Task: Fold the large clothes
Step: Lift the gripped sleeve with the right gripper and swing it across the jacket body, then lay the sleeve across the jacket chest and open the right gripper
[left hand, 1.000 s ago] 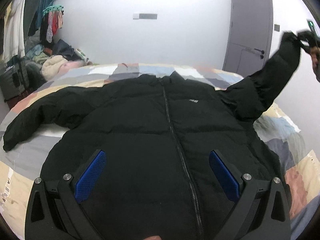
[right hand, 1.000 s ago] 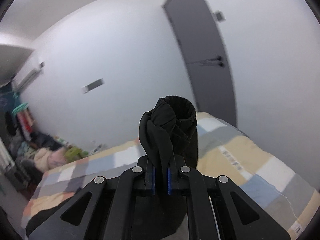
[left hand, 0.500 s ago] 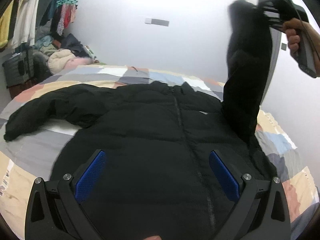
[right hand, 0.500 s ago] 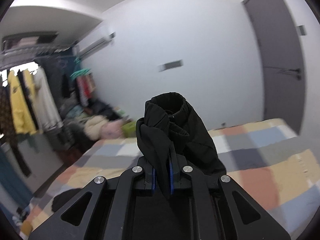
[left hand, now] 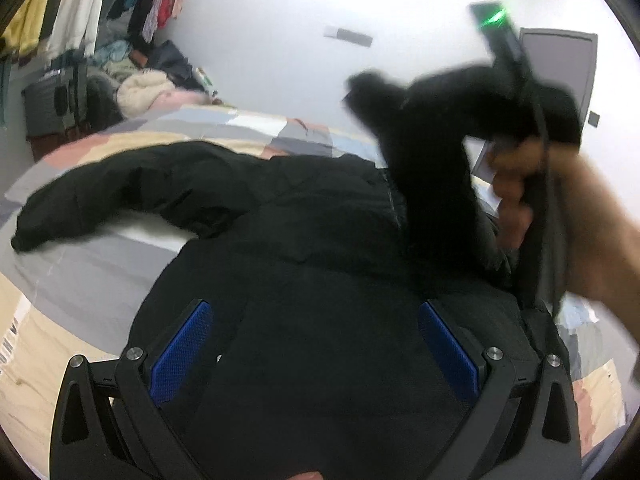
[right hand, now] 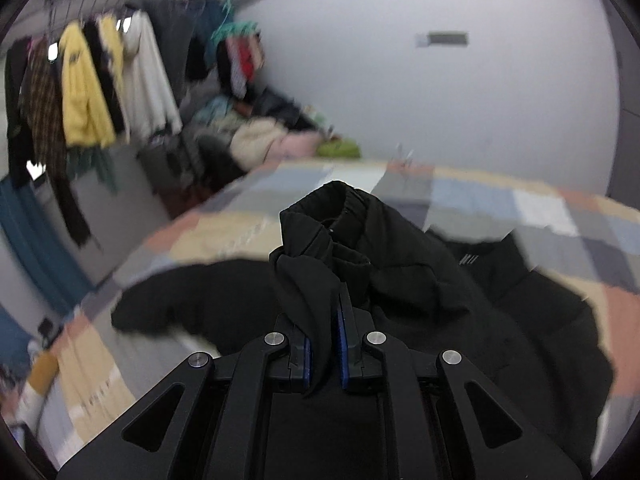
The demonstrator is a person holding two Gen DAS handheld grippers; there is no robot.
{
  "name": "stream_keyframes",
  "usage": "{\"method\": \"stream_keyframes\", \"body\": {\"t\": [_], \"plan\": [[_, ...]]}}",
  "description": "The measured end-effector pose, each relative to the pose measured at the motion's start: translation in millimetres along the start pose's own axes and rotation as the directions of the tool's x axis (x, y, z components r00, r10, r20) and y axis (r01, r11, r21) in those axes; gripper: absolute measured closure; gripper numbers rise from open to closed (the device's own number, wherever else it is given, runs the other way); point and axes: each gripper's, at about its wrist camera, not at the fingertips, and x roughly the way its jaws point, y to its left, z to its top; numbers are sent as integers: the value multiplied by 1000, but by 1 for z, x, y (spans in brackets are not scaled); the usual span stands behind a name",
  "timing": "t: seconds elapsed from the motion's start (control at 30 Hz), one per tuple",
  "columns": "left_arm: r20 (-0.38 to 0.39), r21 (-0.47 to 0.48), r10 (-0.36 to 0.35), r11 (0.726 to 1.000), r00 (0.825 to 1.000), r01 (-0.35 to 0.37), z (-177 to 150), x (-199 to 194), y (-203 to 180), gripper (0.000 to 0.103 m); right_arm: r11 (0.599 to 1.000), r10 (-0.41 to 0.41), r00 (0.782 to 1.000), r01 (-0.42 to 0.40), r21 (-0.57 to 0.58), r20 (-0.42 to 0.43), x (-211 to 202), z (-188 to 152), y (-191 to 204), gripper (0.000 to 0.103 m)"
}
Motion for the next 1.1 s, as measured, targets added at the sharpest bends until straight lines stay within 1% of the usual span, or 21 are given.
{"method": "stream_keyframes", "body": {"t": [0.1, 0.2, 0.27, 0.37, 0.4, 0.47, 0.53, 0.57, 0.63, 0.73, 0.87, 0.97, 1.1], "plan": [[-17, -19, -12, 1000, 1000, 12, -2, 6, 5, 0, 999, 7, 997, -11, -42, -75, 30, -25, 11, 93], [-30, -14, -17, 1000, 999, 17, -4, 13, 4, 0, 997, 2, 992, -11, -72, -125, 51, -42, 18, 93], [-37, -7, -18, 1000, 999, 18, -5, 16, 3, 0, 996, -2, 991, -9, -83, -135, 55, -47, 21, 92], [-41, -9, -26, 1000, 999, 26, -5, 17, 2, 0, 993, -2, 990, -14, -114, -141, 51, -43, 22, 88], [-43, -10, -30, 1000, 999, 29, -5, 18, 2, 0, 992, 5, 989, -23, -122, -148, 51, -42, 23, 84], [-45, -9, -32, 999, 998, 32, -5, 19, 2, 0, 990, 22, 985, -45, -135, -169, 49, -41, 24, 71], [-48, -3, -32, 999, 998, 32, -6, 19, -1, 0, 986, 48, 987, -71, -148, -151, 37, -37, 26, 29], [-47, 1, -31, 1000, 998, 32, -7, 18, -2, 0, 985, 63, 992, -80, -155, -113, 24, -33, 26, 27], [-43, 6, -33, 999, 999, 33, -7, 16, -4, 0, 985, 82, 995, -91, -148, -64, 3, -28, 23, 27], [-34, 23, -23, 999, 999, 23, -7, 12, -8, 0, 988, 71, 997, -71, -136, -4, -26, -22, 11, 27], [-24, 46, -12, 999, 1000, 13, -7, 9, -14, 0, 992, -6, 999, 11, -128, 44, -60, -22, -19, 27], [-19, 63, -6, 998, 1000, 7, -6, 7, -19, 0, 994, -71, 994, 78, -80, 84, -85, -29, -51, 27], [3, 109, 7, 994, 1000, -7, -4, -1, -32, 0, 990, -136, 984, 138, -10, 114, -106, -41, -88, 28]]}}
